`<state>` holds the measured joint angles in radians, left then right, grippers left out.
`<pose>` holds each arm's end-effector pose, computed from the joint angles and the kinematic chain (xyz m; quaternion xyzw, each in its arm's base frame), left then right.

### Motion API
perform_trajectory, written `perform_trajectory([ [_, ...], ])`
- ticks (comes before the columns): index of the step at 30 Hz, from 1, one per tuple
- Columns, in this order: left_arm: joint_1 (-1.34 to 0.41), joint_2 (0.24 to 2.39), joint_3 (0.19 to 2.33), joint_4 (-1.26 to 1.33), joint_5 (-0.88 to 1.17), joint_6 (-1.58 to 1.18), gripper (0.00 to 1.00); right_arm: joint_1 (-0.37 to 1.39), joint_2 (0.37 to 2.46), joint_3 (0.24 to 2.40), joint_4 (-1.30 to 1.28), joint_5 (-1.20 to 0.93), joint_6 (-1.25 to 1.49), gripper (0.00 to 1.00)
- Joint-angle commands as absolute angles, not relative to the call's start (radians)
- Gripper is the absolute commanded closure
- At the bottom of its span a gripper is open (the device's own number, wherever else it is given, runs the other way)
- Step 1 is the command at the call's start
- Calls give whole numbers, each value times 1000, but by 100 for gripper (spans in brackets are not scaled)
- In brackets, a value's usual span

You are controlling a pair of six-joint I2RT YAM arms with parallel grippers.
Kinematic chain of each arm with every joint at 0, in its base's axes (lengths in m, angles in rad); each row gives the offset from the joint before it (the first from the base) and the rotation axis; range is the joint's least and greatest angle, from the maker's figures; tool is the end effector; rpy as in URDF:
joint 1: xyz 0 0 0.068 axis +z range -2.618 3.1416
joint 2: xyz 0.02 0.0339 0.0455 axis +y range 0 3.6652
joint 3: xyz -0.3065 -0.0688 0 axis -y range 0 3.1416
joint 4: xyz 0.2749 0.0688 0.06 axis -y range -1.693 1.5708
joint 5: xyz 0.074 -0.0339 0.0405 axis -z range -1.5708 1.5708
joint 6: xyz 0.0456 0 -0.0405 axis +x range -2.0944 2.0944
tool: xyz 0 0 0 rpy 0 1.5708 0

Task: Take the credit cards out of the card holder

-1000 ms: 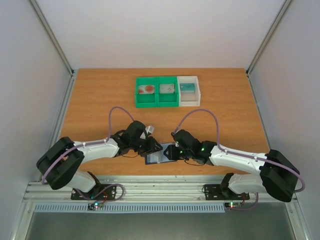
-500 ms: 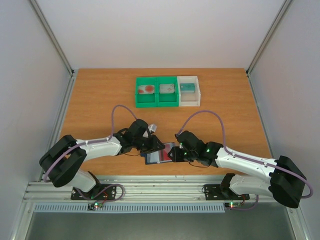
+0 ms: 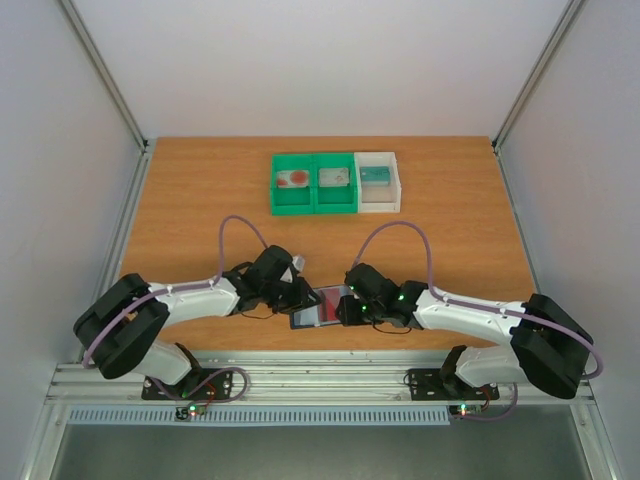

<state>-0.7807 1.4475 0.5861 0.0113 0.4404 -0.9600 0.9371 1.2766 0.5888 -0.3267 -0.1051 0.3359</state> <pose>0.1873 -0.2129 0.1616 -0.0050 0.9164 -0.3948 0.0655 0.1410 0.2000 0.1773 -0.2981 0.9129 0.2036 0.1905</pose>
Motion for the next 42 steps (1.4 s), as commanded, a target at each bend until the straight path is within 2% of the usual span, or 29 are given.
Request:
perform_trajectory([
  [1, -782, 1438, 555, 40, 420, -962, 77, 936, 1289, 632, -327, -44, 294, 64],
  [7, -779, 1436, 535, 41, 407, -969, 77, 936, 1340, 662, -328, -23, 252, 64],
  [15, -776, 1422, 509, 26, 389, -969, 77, 936, 1396, 682, -306, -51, 227, 72],
  [22, -771, 1395, 472, 36, 381, -963, 77, 936, 1372, 685, -300, -57, 206, 98],
  [32, -747, 1333, 450, -52, 351, -975, 77, 936, 1332, 694, -305, -85, 191, 99],
  [42, -745, 1402, 425, 53, 393, -980, 77, 937, 1356, 715, -220, -218, 218, 97],
])
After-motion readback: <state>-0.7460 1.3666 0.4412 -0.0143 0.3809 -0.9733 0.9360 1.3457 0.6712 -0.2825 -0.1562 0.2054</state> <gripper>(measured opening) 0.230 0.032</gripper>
